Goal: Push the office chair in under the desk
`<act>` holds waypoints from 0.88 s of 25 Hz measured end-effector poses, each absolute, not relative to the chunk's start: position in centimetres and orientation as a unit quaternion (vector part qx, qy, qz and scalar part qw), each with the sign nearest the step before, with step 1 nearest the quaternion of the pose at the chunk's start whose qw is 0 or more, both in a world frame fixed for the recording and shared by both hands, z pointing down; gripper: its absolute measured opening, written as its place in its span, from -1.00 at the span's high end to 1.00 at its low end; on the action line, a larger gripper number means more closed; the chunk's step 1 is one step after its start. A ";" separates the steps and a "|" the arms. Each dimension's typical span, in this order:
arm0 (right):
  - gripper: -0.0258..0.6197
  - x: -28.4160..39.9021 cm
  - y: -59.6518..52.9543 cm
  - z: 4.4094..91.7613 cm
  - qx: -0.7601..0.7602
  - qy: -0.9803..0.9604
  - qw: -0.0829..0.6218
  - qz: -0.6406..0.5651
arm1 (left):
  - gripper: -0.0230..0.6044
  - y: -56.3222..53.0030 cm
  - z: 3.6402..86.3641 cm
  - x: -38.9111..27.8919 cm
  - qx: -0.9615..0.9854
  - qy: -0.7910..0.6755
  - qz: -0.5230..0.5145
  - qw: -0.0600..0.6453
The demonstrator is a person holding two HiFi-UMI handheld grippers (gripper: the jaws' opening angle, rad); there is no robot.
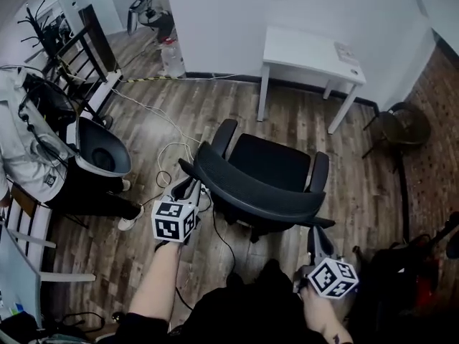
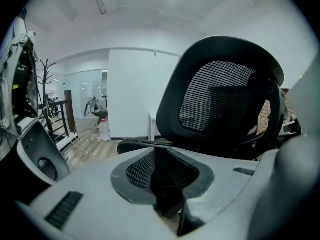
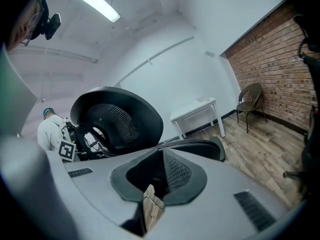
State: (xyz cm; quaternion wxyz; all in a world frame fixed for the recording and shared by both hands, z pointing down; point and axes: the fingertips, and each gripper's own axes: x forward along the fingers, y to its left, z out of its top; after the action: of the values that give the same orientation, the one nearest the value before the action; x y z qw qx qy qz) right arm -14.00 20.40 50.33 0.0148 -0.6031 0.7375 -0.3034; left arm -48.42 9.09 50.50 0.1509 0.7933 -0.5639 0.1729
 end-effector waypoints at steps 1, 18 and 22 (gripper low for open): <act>0.83 -14.2 20.1 50.3 -0.603 0.738 0.013 -0.303 | 0.73 8.6 50.5 -48.6 0.795 -0.563 0.170 0.152; 0.71 -11.8 9.4 50.1 -0.572 0.773 -0.014 -0.275 | 0.83 -2.0 50.5 -45.5 0.785 -0.578 0.161 0.157; 0.70 -10.7 6.4 49.8 -0.564 0.778 -0.004 -0.276 | 0.83 -4.9 50.5 -44.5 0.778 -0.584 0.170 0.159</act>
State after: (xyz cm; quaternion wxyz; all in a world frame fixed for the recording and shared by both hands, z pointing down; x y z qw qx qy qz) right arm -10.73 6.41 49.81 -0.0036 -0.5639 0.7783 -0.2761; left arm -44.45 -4.86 50.45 0.1593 0.7778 -0.5837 0.1701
